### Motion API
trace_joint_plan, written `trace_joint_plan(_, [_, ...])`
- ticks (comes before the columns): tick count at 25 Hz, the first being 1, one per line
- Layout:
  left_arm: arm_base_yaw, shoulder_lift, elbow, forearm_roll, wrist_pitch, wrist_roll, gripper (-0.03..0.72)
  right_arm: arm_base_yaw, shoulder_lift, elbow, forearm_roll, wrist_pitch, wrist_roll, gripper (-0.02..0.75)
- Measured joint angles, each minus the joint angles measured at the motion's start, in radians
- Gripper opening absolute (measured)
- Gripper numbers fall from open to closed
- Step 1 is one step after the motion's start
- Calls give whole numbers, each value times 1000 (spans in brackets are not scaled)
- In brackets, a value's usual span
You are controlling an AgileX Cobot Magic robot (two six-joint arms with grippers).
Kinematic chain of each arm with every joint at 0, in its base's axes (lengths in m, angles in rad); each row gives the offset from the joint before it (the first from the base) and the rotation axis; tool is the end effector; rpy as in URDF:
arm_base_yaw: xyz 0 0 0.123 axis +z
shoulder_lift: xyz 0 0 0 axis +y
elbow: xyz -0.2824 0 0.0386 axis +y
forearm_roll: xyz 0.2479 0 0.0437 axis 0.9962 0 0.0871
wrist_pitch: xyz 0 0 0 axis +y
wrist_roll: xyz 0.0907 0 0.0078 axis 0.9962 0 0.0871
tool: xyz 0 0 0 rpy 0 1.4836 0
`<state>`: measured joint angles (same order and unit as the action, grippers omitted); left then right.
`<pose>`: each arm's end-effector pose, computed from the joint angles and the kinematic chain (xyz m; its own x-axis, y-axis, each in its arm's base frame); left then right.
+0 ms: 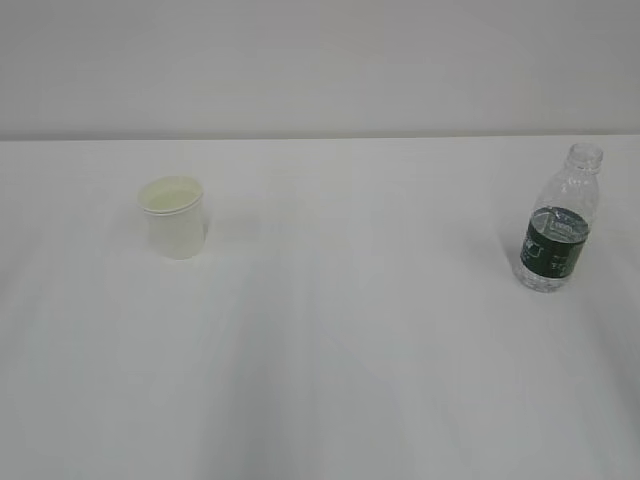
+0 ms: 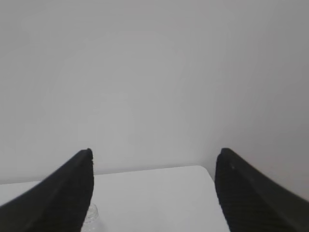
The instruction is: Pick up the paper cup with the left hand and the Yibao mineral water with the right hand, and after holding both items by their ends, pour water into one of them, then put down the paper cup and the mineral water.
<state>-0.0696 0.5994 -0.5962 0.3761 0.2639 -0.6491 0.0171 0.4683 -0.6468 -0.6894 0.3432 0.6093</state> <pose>0.1264 0.0000 0.3423 -0.1476 -0.2701 -0.9514 -0.0694 0.9624 -0.2625 0.0909 -0.0180 0.3715 -0.0134 -0.0498 -0.9987 0.1969 0.9791 -0.0515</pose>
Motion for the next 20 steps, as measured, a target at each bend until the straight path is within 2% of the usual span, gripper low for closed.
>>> trace_joint_plan(4, [-74, -50, -52, -13, 77, 0, 232, 15, -65, -41, 65, 111, -73, 592])
trace_joint_plan(6, [-102, -73, -85, -13, 103, 21, 232, 15, -96, -73, 150, 185, -157, 592])
trace_joint_plan(10, [-150, -114, -163, -29, 179, 148, 248, 15, -142, -149, 354, 375, -392, 592])
trace_joint_plan(13, [-172, -135, -216, -41, 244, 198, 308, 15, -163, -199, 460, 484, -473, 592])
trace_joint_plan(17, [-178, -147, -269, -99, 335, 232, 443, 15, -174, -273, 554, 601, -548, 592])
trace_joint_plan(20, [-178, -147, -315, -162, 435, 334, 501, 15, -175, -331, 600, 706, -615, 592])
